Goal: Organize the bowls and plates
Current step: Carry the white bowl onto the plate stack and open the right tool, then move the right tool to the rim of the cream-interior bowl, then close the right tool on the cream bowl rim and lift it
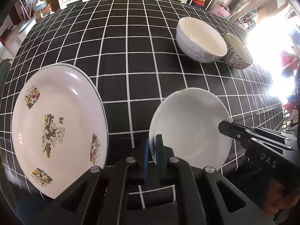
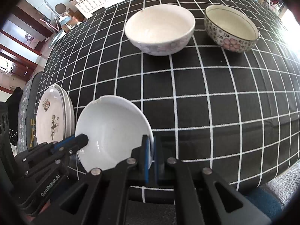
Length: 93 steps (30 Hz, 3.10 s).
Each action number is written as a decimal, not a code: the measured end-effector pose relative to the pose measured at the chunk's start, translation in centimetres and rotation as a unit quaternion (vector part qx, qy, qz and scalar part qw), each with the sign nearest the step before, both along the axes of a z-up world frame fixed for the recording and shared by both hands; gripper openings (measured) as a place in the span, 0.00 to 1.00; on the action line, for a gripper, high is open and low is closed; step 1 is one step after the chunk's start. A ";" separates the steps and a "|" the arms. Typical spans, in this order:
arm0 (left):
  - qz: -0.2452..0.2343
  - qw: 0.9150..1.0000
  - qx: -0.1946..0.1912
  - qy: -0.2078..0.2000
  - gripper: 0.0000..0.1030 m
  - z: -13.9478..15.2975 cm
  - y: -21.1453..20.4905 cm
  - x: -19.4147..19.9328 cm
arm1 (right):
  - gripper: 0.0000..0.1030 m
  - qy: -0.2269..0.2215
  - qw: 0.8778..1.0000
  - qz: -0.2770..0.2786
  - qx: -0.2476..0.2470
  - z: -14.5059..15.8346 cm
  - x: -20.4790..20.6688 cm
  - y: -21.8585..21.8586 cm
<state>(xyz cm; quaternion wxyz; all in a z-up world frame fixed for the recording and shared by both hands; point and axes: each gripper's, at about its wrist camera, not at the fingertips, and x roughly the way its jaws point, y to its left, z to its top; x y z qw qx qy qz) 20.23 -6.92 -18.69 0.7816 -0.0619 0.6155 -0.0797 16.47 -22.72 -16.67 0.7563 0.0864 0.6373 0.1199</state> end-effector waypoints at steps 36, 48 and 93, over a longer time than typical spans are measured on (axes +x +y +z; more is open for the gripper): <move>-0.033 0.995 -0.007 -0.094 0.27 10.2 -0.4 2.8 | 0.55 -0.072 0.997 -0.021 0.000 8.8 2.3 -4.0; -0.031 0.995 -0.008 -0.095 0.35 12.1 -2.1 7.6 | 0.56 -0.083 0.996 -0.025 0.000 10.5 6.6 -5.4; -0.049 0.999 -0.008 0.013 0.12 -0.2 -5.2 19.9 | 0.10 -0.029 0.998 0.030 -0.050 1.2 16.5 -3.8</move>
